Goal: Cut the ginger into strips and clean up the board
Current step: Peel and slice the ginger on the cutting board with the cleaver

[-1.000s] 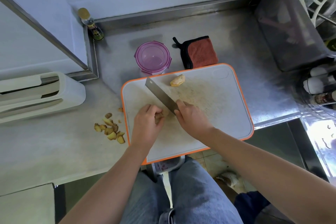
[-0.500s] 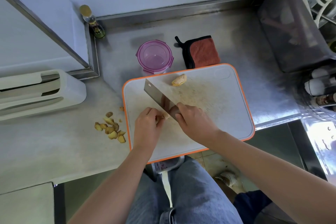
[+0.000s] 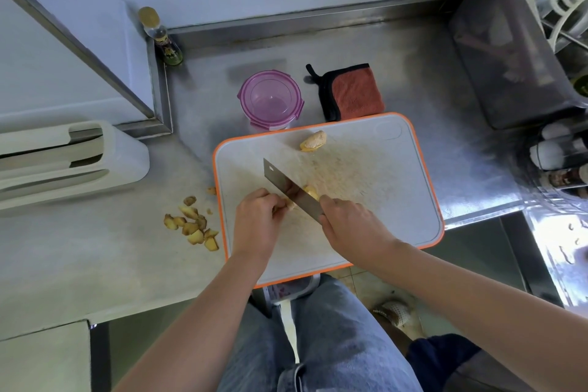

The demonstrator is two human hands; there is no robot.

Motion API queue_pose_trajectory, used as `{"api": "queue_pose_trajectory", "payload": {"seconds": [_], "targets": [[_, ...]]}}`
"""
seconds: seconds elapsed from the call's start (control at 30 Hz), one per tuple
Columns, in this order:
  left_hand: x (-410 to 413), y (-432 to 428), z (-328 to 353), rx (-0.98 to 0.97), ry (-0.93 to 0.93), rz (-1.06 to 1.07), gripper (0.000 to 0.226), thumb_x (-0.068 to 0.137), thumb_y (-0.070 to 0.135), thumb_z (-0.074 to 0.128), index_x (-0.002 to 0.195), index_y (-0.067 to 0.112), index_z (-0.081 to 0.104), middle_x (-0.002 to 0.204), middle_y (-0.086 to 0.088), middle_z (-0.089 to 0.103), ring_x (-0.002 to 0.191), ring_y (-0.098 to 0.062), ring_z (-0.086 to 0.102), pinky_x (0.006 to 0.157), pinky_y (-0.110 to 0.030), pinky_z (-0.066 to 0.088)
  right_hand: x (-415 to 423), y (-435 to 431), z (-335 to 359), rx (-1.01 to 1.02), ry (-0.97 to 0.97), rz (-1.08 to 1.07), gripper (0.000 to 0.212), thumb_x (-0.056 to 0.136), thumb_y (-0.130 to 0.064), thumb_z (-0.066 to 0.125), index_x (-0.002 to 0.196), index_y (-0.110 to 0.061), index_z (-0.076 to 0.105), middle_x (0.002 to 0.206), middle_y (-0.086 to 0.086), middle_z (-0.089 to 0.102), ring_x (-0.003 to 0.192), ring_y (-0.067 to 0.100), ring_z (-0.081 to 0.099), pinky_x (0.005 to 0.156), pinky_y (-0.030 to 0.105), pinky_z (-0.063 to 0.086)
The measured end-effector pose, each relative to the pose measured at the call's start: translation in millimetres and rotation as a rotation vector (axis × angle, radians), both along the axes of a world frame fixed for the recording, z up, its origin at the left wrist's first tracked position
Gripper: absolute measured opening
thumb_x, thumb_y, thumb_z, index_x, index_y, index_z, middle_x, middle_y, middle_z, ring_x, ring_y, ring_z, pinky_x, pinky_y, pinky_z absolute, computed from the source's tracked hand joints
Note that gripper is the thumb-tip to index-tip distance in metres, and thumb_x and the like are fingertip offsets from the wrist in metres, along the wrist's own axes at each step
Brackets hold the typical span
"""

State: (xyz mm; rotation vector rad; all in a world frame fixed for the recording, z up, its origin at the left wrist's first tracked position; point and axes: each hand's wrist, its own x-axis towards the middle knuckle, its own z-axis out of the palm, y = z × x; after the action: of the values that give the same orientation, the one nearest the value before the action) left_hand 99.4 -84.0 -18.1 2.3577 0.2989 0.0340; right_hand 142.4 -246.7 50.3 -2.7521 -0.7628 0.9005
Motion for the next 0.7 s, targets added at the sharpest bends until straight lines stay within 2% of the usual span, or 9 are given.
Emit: {"api": "queue_pose_trajectory", "payload": {"seconds": [0.17, 0.23, 0.4, 0.5, 0.7], "targets": [[2.0, 1.5, -3.3, 0.004, -0.013, -0.026, 0.006, 0.076, 0.007, 0.08, 0.075, 0.004, 0.075, 0.07, -0.005, 0.064, 0.062, -0.021, 0.061, 0.056, -0.034, 0.052, 1.7, 12.6, -10.1, -0.012, -0.016, -0.004, 0.018, 0.099, -0.011, 0.037, 0.116, -0.008, 0.042, 0.085, 0.003, 0.047, 0.071, 0.023, 0.049, 0.061, 0.033, 0.039], [2.2, 2.9, -4.5, -0.009, -0.015, -0.041, 0.005, 0.076, 0.005, 0.079, 0.074, 0.004, 0.075, 0.071, -0.005, 0.065, 0.062, -0.021, 0.062, 0.056, -0.036, 0.053, 4.8, 19.4, -16.9, -0.013, -0.016, -0.002, 0.016, 0.098, -0.01, 0.036, 0.113, -0.007, 0.043, 0.09, 0.007, 0.052, 0.073, 0.025, 0.051, 0.061, 0.033, 0.037], [2.9, 5.4, -2.4, -0.008, -0.009, -0.08, 0.01, 0.072, -0.002, 0.078, 0.072, 0.006, 0.072, 0.071, -0.004, 0.063, 0.061, -0.02, 0.06, 0.054, -0.029, 0.048, 6.5, 28.2, -30.8, -0.008, -0.019, -0.014, 0.018, 0.097, -0.008, 0.039, 0.115, -0.006, 0.043, 0.105, 0.012, 0.057, 0.084, 0.035, 0.059, 0.062, 0.032, 0.034], [3.2, 7.3, -3.0, -0.008, -0.021, -0.107, 0.011, 0.071, -0.001, 0.079, 0.074, 0.007, 0.072, 0.072, -0.004, 0.063, 0.063, -0.022, 0.061, 0.055, -0.031, 0.05, 3.1, 26.5, -34.5, -0.017, -0.027, -0.017, 0.022, 0.099, -0.011, 0.037, 0.12, -0.006, 0.041, 0.114, 0.012, 0.054, 0.09, 0.036, 0.06, 0.063, 0.033, 0.034], [1.3, 4.9, -4.8, 0.134, -0.003, -0.169, 0.021, 0.065, 0.006, 0.085, 0.072, 0.006, 0.065, 0.07, -0.008, 0.059, 0.064, -0.027, 0.059, 0.054, -0.037, 0.052, 1.3, 23.2, -38.4, 0.006, -0.059, -0.01, 0.019, 0.099, -0.011, 0.038, 0.117, -0.007, 0.041, 0.112, 0.011, 0.055, 0.087, 0.036, 0.062, 0.062, 0.033, 0.034]]}}
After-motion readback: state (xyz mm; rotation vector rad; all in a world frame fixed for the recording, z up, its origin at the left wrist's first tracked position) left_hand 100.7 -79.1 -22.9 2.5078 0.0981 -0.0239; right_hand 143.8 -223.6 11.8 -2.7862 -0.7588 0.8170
